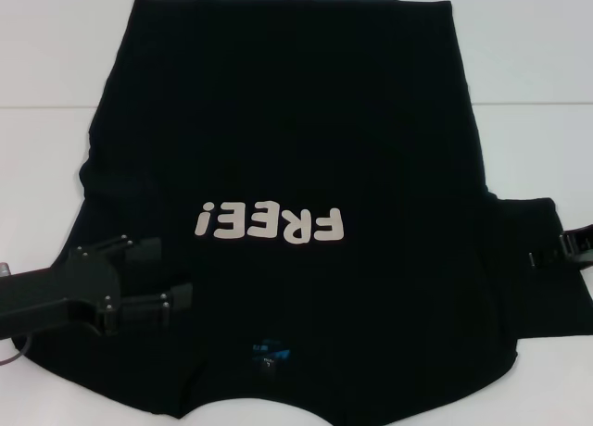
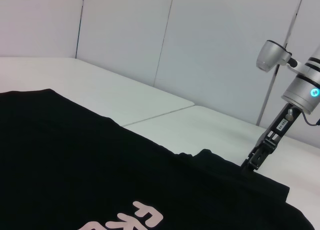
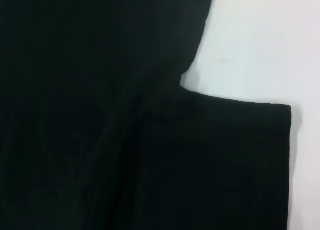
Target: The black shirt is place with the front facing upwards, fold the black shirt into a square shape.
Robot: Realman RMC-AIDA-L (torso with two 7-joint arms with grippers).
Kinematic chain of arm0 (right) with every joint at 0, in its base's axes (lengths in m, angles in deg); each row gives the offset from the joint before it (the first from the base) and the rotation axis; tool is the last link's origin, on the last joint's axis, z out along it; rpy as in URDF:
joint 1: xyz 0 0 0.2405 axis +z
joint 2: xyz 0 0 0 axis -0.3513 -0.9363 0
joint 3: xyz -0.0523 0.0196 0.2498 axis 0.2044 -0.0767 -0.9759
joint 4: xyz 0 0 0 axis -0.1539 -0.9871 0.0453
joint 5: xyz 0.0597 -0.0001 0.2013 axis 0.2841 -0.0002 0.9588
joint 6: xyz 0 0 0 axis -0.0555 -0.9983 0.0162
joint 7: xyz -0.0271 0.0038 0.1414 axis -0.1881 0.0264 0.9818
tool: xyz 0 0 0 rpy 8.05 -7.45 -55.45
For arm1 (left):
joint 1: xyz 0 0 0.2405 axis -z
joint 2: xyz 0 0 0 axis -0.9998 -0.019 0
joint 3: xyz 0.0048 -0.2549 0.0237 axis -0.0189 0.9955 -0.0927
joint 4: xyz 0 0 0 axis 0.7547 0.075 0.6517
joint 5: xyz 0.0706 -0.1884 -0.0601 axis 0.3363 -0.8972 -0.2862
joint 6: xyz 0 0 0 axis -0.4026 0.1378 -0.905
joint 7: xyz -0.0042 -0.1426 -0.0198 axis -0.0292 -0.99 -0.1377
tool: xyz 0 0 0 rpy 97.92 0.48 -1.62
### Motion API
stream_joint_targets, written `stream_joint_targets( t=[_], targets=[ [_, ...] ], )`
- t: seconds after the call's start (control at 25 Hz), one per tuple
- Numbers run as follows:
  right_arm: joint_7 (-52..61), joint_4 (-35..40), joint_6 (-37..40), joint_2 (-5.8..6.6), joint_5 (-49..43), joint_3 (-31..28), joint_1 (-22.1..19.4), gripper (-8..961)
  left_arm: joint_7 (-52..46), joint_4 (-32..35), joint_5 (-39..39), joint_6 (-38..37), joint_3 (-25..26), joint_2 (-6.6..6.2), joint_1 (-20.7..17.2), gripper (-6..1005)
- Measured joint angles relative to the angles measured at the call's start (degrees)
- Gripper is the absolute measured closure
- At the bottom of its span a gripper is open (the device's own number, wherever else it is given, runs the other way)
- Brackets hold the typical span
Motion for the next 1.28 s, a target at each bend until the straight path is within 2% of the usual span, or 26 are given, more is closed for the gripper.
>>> stream_joint_targets(
  t=[1.28],
  targets=[
    [-0.09, -0.78, 2.35, -0.14, 1.65, -0.19, 1.95, 268, -0.13, 0.09, 0.0, 0.0, 0.32, 0.0, -0.1, 123]
  ],
)
